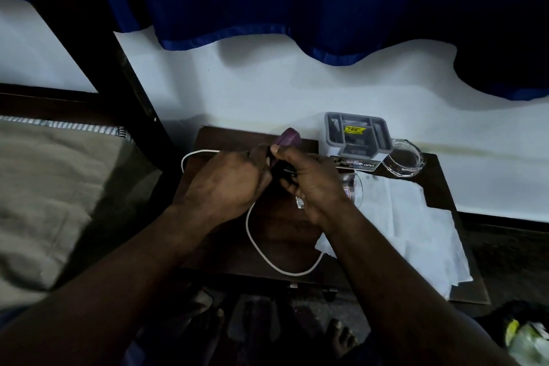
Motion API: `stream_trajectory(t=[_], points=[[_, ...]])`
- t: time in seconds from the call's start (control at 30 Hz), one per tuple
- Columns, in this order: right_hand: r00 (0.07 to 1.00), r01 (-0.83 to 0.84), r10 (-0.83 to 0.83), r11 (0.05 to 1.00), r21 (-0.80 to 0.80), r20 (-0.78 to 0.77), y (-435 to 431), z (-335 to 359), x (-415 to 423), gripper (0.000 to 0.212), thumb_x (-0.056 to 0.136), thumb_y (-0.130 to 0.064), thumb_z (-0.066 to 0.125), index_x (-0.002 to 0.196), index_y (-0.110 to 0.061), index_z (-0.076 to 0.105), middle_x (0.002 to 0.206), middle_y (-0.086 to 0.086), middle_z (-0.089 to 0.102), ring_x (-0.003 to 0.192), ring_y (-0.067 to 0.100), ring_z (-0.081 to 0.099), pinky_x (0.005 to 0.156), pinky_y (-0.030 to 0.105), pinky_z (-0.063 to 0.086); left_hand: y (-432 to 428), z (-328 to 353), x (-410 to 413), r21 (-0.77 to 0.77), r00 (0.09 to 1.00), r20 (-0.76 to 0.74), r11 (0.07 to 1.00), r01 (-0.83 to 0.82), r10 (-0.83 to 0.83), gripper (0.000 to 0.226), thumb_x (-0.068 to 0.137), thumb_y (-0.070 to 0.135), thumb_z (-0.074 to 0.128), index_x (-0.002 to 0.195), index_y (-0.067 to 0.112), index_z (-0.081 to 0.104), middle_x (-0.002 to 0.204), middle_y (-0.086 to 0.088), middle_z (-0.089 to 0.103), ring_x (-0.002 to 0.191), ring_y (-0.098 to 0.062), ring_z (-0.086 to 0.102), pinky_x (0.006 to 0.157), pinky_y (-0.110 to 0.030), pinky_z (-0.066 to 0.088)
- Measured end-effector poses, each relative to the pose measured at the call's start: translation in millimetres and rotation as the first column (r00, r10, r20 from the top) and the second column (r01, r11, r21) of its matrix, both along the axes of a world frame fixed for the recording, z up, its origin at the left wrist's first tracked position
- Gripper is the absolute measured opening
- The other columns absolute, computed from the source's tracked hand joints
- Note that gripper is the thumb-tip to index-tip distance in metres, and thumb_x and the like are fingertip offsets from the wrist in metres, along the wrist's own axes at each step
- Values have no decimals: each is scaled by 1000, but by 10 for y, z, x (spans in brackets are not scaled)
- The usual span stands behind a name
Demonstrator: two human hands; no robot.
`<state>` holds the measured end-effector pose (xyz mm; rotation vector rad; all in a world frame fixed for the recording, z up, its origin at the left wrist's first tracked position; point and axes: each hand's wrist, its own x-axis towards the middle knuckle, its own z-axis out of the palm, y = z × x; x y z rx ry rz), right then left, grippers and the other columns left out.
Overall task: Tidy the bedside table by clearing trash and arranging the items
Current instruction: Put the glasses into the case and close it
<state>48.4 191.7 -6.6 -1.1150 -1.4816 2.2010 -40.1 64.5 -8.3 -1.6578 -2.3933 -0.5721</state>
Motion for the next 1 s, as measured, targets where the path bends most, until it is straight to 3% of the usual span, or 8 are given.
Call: stream_trajectory(t=[0.17, 0.37, 0.5, 0.6, 0.63, 0.7, 0.83, 1.0], points=[[999, -25, 25, 1000, 6, -22, 22, -2, -16, 23, 81, -24, 83, 60, -22, 75, 73, -4, 71, 71, 9, 67, 65, 23, 54, -7, 30, -2, 53, 1000, -12, 998, -17, 18, 36, 95, 28, 40, 101, 2, 64, 73, -14, 70, 58, -38, 64, 53, -31, 30], [997, -21, 19, 1000, -21, -70, 91, -5, -15, 8, 83, -26, 81, 83, -20, 75, 79, -4, 71, 73, 7, 64, 66, 24, 50, 43, -35, -104, 160, 961, 248, 973, -167, 124, 30, 106, 25, 48, 93, 8, 69, 80, -15, 70, 77, -37, 67, 67, -41, 46], [990, 25, -35, 997, -76, -138, 136, -13, -29, 6, 86, -19, 76, 81, -19, 75, 79, -2, 69, 70, 8, 61, 62, 23, 47, 73, -66, -179, 172, 699, 707, 933, -316, 106, 18, 104, 30, 58, 103, 19, 73, 85, 1, 74, 78, -10, 69, 74, -29, 55], [970, 101, -134, 981, -169, -202, 189, -15, -34, 7, 88, -16, 74, 82, -18, 74, 77, -3, 71, 68, 6, 64, 60, 21, 49, 90, -59, -53, 28, 147, 989, 938, -345, 25, 28, 96, 50, 63, 104, 24, 68, 98, -4, 78, 73, -29, 77, 68, -41, 65], [964, 115, -154, 976, -183, -215, 209, -8, -31, 8, 89, -16, 74, 81, -18, 74, 76, -3, 71, 67, 6, 64, 59, 20, 49, 92, -60, -31, -2, 70, 997, 953, -302, 24, 36, 91, 55, 65, 105, 22, 67, 99, -7, 78, 73, -35, 76, 67, -46, 65], [960, 125, -166, 975, -185, -226, 235, -1, -29, 10, 90, -17, 73, 80, -19, 73, 75, -4, 71, 65, 5, 63, 58, 20, 47, 101, -49, -20, 5, 59, 998, 963, -271, 12, 46, 85, 55, 69, 106, 14, 66, 95, -10, 77, 75, -38, 77, 66, -45, 65], [965, 97, -131, 983, -154, -225, 244, 2, -3, 6, 91, -19, 70, 86, -21, 72, 78, -6, 70, 72, 6, 63, 64, 24, 49, 110, -16, -75, 62, 52, 998, 928, -366, -46, 29, 96, 44, 67, 106, 17, 74, 98, -11, 79, 75, -40, 76, 64, -41, 65], [973, 13, -45, 990, -141, -227, 225, -28, 41, 12, 92, -14, 59, 84, -19, 66, 78, -4, 69, 76, 11, 62, 67, 26, 52, 87, -1, -108, 92, -6, 994, 836, -542, -114, 35, 95, 56, 64, 95, 23, 76, 100, -15, 78, 79, -34, 78, 64, -46, 63]])
